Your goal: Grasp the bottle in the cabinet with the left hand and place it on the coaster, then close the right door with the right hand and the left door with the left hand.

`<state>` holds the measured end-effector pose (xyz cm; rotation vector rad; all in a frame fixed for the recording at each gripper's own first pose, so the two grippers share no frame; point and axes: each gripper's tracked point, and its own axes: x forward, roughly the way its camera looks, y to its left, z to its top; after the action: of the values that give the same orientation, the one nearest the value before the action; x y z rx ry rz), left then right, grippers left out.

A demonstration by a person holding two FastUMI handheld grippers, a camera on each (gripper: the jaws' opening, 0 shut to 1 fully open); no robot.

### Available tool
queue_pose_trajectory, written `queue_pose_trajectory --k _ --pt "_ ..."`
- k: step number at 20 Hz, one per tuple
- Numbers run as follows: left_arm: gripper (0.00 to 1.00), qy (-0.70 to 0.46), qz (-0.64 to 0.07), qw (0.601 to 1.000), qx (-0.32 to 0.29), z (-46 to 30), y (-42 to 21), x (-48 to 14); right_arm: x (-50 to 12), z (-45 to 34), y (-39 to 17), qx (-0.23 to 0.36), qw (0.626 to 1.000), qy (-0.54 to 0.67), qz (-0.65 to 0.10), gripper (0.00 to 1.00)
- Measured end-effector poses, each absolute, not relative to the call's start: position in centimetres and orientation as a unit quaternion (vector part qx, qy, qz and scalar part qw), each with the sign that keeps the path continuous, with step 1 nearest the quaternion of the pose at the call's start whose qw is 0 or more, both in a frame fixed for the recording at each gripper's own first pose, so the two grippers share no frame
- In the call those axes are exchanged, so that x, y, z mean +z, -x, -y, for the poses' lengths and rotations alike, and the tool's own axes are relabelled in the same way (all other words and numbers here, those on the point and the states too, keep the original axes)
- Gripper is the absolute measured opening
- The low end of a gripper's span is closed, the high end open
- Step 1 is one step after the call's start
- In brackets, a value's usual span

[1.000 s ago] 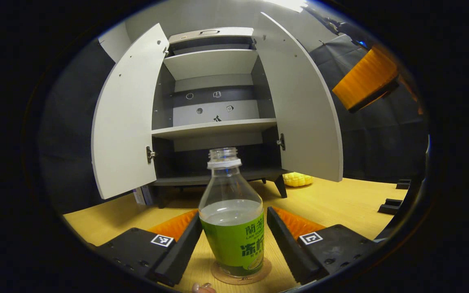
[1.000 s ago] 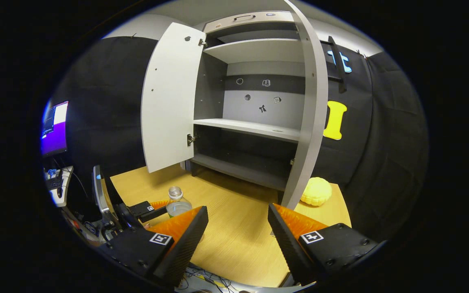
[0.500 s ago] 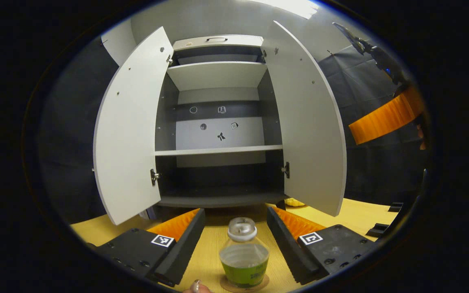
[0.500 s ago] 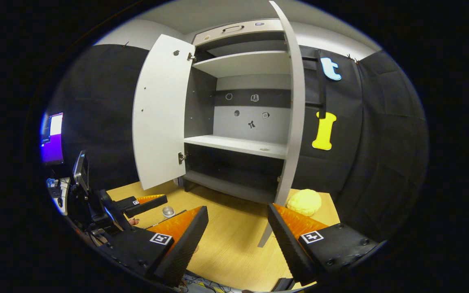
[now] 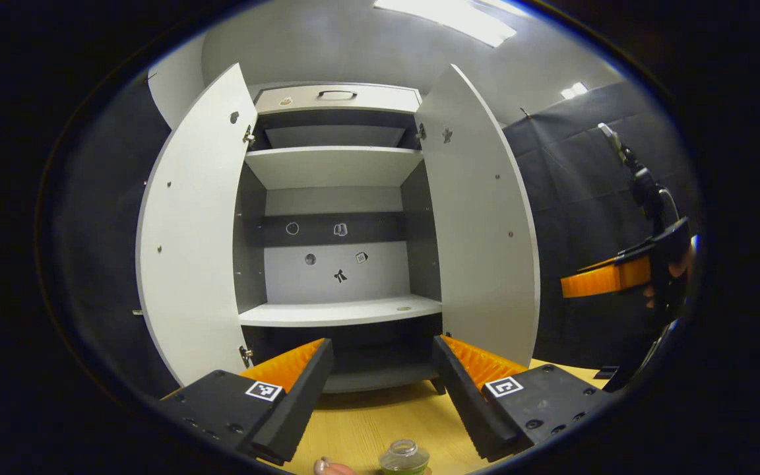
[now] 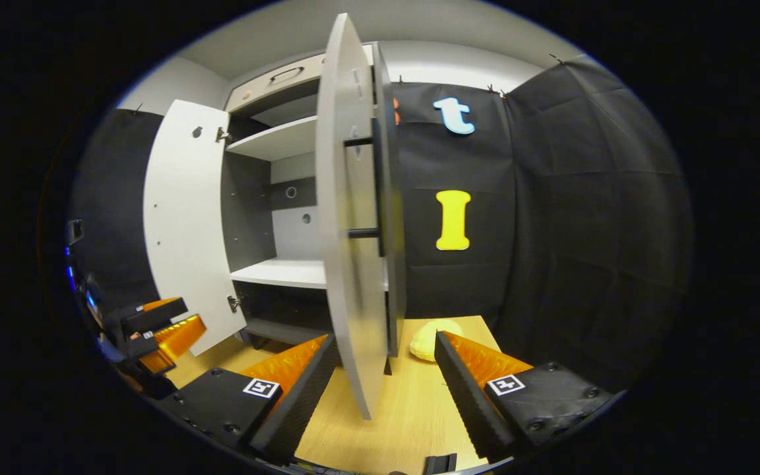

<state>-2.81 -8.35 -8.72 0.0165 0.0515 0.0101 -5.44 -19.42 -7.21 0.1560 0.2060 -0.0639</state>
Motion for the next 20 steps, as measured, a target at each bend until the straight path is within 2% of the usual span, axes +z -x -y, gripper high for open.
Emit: queue_pose_trajectory --k 4,7,11,14,15,16,18,19,20 --pt "0.96 -0.007 -0.046 0.999 0.011 4.5 4.0 -5.2 -5.8 22.1 3.4 -0.06 0.99 -0.089 -0.087 0.98" --pt "0.96 0.007 -0.043 0.999 0.03 1.1 5.8 -3.1 -4.3 21.4 1.8 -0.046 0.992 -0.092 -0.07 0.98" --pt "0.96 0.002 -0.043 0.995 0.084 -4.8 9.0 -0.9 -3.6 19.6 0.5 -0.022 0.994 -0.084 -0.064 1.0" --pt "0.96 -0.029 -0.035 0.992 0.115 -7.9 11.1 0.5 -3.4 19.6 0.4 -0.022 0.997 -0.057 -0.055 0.95" --pt "0.93 -0.039 -0.038 0.991 0.126 -8.8 11.6 0.6 -3.3 19.4 0.3 -0.018 0.997 -0.048 -0.054 0.95" --pt "0.96 -0.048 -0.038 0.989 0.135 -9.7 12.1 0.8 -3.2 19.2 0.3 -0.014 0.998 -0.043 -0.052 0.95" --pt "0.96 -0.051 -0.037 0.988 0.141 -10.8 12.4 1.0 -3.3 18.6 0.2 -0.005 0.998 -0.045 -0.054 0.95" --pt "0.96 -0.044 -0.035 0.989 0.14 -11.3 12.4 1.1 -3.4 17.9 0.1 0.0 0.997 -0.047 -0.055 1.0" --pt "0.96 -0.035 -0.032 0.989 0.138 -11.8 12.2 1.2 -3.3 17.0 0.0 0.005 0.997 -0.048 -0.056 0.95"
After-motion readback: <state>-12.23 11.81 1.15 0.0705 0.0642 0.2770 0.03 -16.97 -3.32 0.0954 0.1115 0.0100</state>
